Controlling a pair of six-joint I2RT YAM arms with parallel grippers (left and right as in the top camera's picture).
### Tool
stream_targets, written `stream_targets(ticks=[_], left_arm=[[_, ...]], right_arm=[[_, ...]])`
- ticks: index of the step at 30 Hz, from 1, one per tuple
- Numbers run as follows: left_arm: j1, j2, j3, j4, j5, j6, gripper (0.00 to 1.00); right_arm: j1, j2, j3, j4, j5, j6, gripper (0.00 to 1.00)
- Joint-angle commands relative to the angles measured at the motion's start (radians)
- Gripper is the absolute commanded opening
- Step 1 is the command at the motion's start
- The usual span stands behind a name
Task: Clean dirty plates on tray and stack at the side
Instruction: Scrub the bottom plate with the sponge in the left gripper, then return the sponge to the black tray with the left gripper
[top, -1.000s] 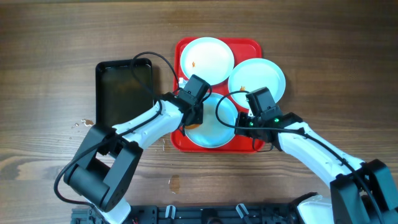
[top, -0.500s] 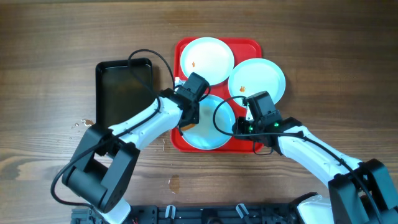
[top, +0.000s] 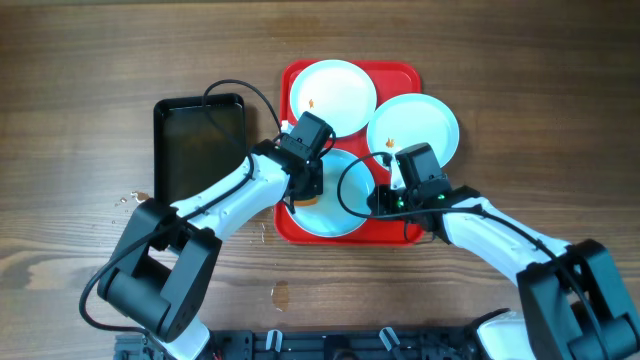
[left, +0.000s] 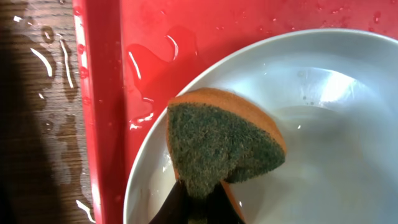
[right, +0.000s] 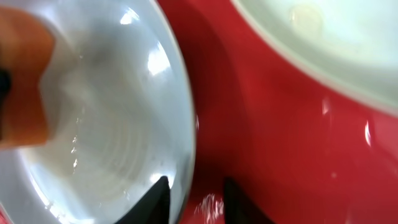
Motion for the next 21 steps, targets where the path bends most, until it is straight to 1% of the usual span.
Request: stream_targets(ticks=[1,3,6,7,10,13,16,21], left_arm=[[0.004,-0.028,0.011,0.004,0.029,-0.01,0.04],[0.004,-0.028,0.011,0.003,0.035,-0.01,0.04],[0.004,-0.028,0.011,0.004,0.036,-0.01,0.04],[0.004,-0.028,0.011,0.004,0.035,-0.01,0.04],[0.005,-0.027,0.011,0.004,0.035,-0.01,0.04],[0.004,-0.027,0.011,0.004,0.008,-0.002,0.04],[0.005,-0.027,0.01,0.003,-0.087,0.002,0.04],[0.006,-0.032,0.012,0.008,-0.224,0.002,0.04]], right_arm=[[-0.003,0.062,-0.005,0.015,-0.01,-0.024,0.27],[-0.004,0.045,-0.002,0.016,-0.065,-0.074,0.27],[-0.004,0.021,-0.001,0.012,-0.019,-0.014,0.27],[-0.004,0.022,-0.001,0.008,0.005,0.01,0.23],[-0.004,0.032,-0.002,-0.039,0.121,0.079,0.05],[-0.004,0.05,-0.005,-0.079,0.217,0.173,0.04],[-0.005,0.061,-0.005,-0.101,0.243,0.249,0.04],[-0.005,0.06,-0.005,-0.105,0.247,0.251,0.04]])
